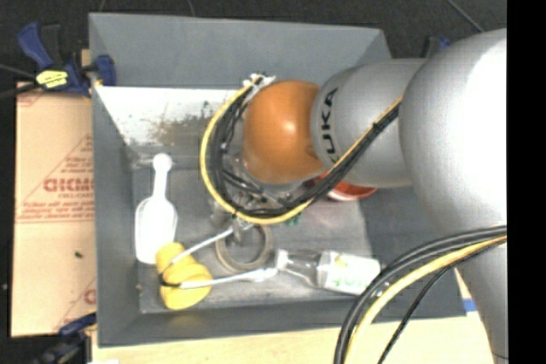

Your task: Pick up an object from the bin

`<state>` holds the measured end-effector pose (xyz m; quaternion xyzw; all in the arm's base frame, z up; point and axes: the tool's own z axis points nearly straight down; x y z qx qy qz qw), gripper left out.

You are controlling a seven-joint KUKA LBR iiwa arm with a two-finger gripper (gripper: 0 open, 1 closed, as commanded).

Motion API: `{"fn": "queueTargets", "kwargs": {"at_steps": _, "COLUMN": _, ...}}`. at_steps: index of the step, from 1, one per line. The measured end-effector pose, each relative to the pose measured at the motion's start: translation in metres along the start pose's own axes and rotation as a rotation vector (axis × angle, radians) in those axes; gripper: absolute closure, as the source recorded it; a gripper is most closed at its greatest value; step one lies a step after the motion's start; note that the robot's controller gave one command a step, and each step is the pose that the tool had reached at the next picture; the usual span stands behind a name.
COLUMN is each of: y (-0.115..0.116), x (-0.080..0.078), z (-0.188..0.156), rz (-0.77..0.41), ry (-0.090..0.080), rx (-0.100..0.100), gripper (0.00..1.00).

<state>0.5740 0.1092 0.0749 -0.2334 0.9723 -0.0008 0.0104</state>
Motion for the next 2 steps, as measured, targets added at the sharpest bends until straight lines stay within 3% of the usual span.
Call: {"fn": "queueTargets", "kwargs": {"at_steps": 2, "y": -0.001, "x": -0.001, "z": -0.025, "rz": 0.003, "ry": -0.005, "rx": 0.002, "gripper": 1.00}}
